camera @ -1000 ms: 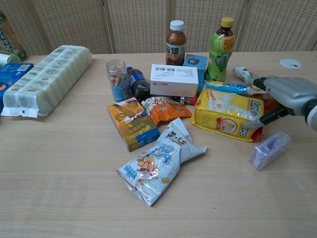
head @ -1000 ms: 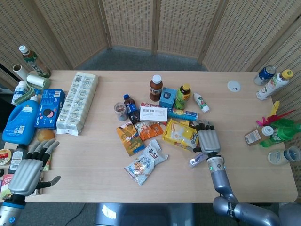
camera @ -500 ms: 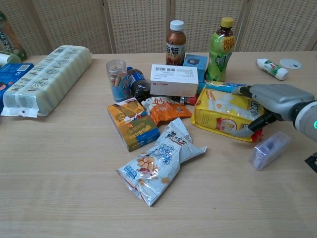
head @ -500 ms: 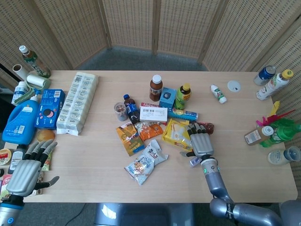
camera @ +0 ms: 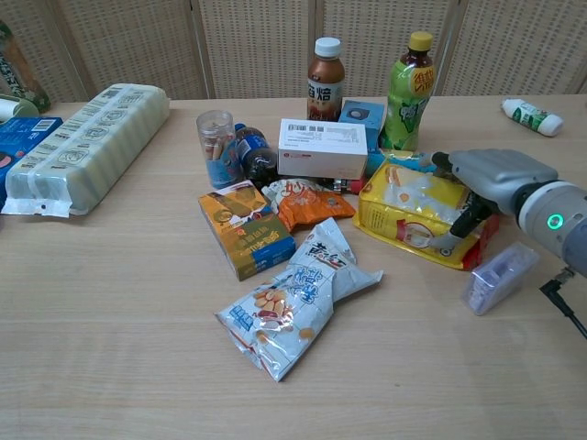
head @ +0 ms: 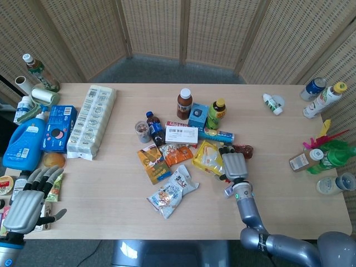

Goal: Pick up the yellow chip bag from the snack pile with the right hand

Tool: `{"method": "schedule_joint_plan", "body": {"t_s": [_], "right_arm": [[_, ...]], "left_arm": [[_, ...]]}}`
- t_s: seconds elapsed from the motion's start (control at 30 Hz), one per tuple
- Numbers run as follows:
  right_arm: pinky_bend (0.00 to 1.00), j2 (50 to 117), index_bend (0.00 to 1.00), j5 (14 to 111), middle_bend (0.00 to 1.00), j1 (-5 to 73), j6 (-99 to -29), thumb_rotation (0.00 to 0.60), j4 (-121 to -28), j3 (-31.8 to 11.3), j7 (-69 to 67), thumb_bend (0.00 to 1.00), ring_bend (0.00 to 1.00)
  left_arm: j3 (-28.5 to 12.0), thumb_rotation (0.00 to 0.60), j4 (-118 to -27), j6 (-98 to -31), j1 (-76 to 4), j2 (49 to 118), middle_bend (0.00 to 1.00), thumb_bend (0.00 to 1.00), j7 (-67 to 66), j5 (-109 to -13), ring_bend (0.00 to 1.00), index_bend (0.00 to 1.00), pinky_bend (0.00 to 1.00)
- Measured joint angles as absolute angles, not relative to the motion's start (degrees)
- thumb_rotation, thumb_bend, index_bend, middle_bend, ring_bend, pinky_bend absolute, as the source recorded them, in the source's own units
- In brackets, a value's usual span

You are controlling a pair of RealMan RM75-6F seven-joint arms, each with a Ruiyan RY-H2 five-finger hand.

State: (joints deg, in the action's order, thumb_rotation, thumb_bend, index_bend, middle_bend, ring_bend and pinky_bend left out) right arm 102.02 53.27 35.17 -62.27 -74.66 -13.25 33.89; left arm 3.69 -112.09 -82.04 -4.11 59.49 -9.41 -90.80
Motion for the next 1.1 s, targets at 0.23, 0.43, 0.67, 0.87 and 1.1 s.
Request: {"method": "schedule_joint_plan", "body": {"t_s": [0.23,0.43,0.67,0.87,1.1], "right_arm": [[0.9,102.2,0.48,59.1,0.78,33.5,-67.1,0.6,-73.3,-13.2,27.8,0.0,0.9],[0.9,98.9,0.48,60.3,0.78,32.2,-69.3,0.6,-77.2,-13.5,27.5,0.0,0.9],[0.9,91.0,0.48,62.1,0.78,30.6,-72.5,0.6,-88.3,-15.6,27.1,0.0,0.9],[0.9,82.8,0.49,63.2,0.78,29.9,-74.7,0.6,-99.5,-19.5,26.5,0.0,0.9],[0.9,74.5,0.49,62.9,0.78,29.7,-76.8,0.6,-109.9,-24.4,26.4,0.0,0.9]], "left_arm": [[3.7,0.6,-112.0,-81.9,-4.2,59.7,0.03,0.22,-9.2,-91.0,0.0,0.07,0.0],[3.8,0.6,-112.0,-82.4,-3.8,59.5,0.03,0.22,-9.1,-91.4,0.0,0.07,0.0],[4.3,0.6,-112.4,-82.8,-3.5,59.3,0.03,0.22,-9.2,-92.4,0.0,0.07,0.0],[4.8,0.6,-112.6,-83.9,-2.6,58.9,0.03,0.22,-9.2,-93.3,0.0,0.07,0.0],[5.3,0.6,-111.8,-84.5,-1.8,59.0,0.03,0.22,-8.2,-93.4,0.0,0.07,0.0]]}}
